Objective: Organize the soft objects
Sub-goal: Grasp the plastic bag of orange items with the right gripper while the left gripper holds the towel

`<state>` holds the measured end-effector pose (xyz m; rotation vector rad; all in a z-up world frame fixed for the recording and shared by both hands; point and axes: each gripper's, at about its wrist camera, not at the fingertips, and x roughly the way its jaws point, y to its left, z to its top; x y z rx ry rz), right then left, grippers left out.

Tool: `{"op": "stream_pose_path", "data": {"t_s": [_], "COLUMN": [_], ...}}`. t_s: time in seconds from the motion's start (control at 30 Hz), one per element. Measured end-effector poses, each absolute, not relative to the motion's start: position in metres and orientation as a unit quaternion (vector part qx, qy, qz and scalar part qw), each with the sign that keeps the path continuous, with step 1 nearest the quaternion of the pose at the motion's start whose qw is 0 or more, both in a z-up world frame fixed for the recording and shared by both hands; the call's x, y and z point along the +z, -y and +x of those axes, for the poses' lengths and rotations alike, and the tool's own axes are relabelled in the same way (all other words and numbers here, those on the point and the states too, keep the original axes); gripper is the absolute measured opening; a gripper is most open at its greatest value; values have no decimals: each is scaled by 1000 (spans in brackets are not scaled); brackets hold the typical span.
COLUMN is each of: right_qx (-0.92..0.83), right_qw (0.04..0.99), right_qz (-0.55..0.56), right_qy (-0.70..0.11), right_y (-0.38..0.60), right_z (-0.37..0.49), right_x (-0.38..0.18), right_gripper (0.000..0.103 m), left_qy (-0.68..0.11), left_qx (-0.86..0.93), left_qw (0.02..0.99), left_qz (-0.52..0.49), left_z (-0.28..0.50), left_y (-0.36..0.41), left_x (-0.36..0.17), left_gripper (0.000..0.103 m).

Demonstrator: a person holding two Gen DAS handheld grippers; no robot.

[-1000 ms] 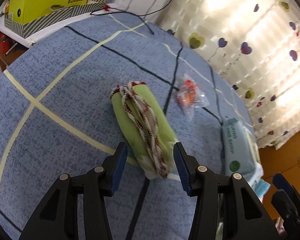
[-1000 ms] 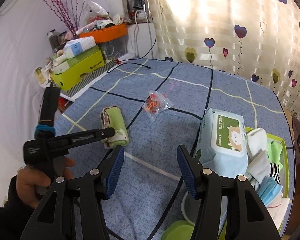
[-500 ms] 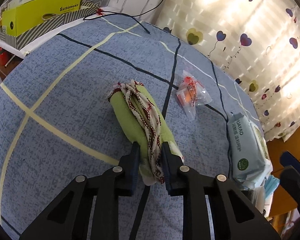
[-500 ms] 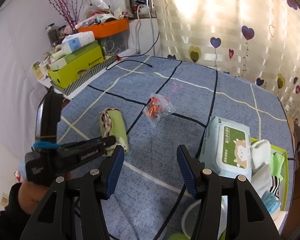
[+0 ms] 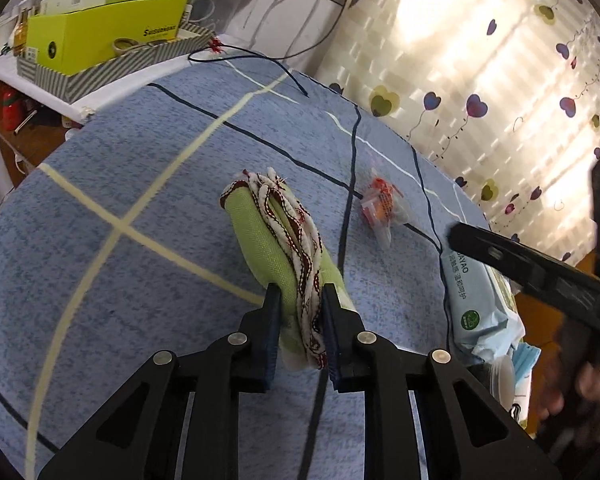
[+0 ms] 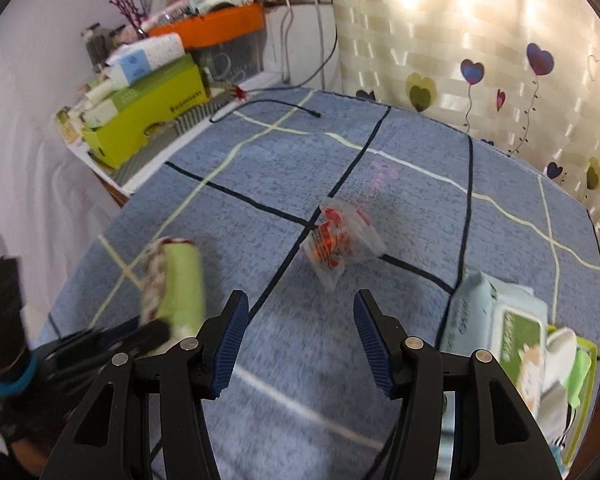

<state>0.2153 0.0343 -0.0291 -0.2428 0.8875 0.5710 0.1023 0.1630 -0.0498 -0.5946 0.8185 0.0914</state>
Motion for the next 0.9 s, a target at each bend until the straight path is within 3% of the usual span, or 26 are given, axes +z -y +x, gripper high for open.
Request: {"op": "stream_pose_path", "data": {"t_s": [0.57,0.63,0.67,0.9], "right_qx": [224,216,213,226], "right_qw": [833,833,834,836], "right_qz": [-136,-137,-138,-128], "right_qy": [-487,-490,-490,-483], "right_y": [-82,-83,-82,-70], "right_z": [299,303,304,294], "right_x": [-83,-88,-88,-78], "right_gripper": [54,30,26,21], "left_qy": [-382,-382,-382,-380], "left_qx": [35,35,34,29], "left_qw": [875,875,875,879], "left_qz": [-294,-294,-294,-287], "left_z": [98,98,98,97], "left_y": [-186,-186,-187,-181], "left_x": [-48,-49,-49,-43], "left_gripper": [20,20,20,20]}}
